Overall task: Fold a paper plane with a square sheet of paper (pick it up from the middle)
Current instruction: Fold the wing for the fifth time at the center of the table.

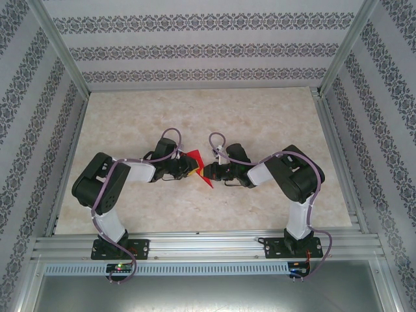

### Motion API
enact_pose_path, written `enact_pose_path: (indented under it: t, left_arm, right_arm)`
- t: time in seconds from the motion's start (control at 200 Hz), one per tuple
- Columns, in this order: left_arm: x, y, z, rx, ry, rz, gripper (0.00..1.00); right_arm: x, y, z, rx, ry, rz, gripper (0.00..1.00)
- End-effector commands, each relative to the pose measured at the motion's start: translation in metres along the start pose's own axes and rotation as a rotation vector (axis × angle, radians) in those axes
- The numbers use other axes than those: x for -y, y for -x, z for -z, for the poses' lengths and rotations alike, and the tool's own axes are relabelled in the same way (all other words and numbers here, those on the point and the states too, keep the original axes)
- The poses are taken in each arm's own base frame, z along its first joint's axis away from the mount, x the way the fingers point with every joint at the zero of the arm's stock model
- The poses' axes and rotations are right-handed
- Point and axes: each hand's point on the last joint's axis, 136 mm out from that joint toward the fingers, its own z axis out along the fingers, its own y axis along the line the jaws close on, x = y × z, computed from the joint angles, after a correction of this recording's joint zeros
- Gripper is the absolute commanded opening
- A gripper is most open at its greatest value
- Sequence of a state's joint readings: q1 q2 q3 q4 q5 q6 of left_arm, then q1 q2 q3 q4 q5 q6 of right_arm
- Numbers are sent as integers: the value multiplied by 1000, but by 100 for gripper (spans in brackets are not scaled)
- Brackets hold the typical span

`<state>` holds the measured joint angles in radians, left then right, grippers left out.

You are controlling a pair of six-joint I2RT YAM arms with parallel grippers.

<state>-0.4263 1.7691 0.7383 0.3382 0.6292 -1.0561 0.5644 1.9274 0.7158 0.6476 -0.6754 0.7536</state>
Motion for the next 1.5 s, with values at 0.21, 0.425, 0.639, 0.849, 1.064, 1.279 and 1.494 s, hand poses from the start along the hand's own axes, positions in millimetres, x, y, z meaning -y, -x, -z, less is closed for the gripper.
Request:
enact_pose_path:
  t: [0.21,0.425,0.639,0.849,1.064,1.279,1.494]
  left_arm:
    - [11,2,-8,-12,-21,-40,20]
    - [11,4,-12,-15,-17,-39,19]
    - [7,5,-15,-20,-1,-37,18]
    - [4,5,-16,-23,11,-33,18]
    - [3,5,-16,-23,18,-31,17]
    - [2,4,-17,-26,22,-30,17]
    - [-2,4,-17,-25,38,-27,17]
  right_arm:
    - [-5,3,6,-37,-21,14,10]
    - [-10,1,10,-64,-26,29,15]
    - [-10,0,12,-72,-39,26,18]
    - [-4,-4,20,-88,-115,73,21]
    - [-2,-12,26,-120,-139,108,20]
    - [2,-16,22,-133,-128,88,12]
    - [6,-16,18,-139,-125,75,6]
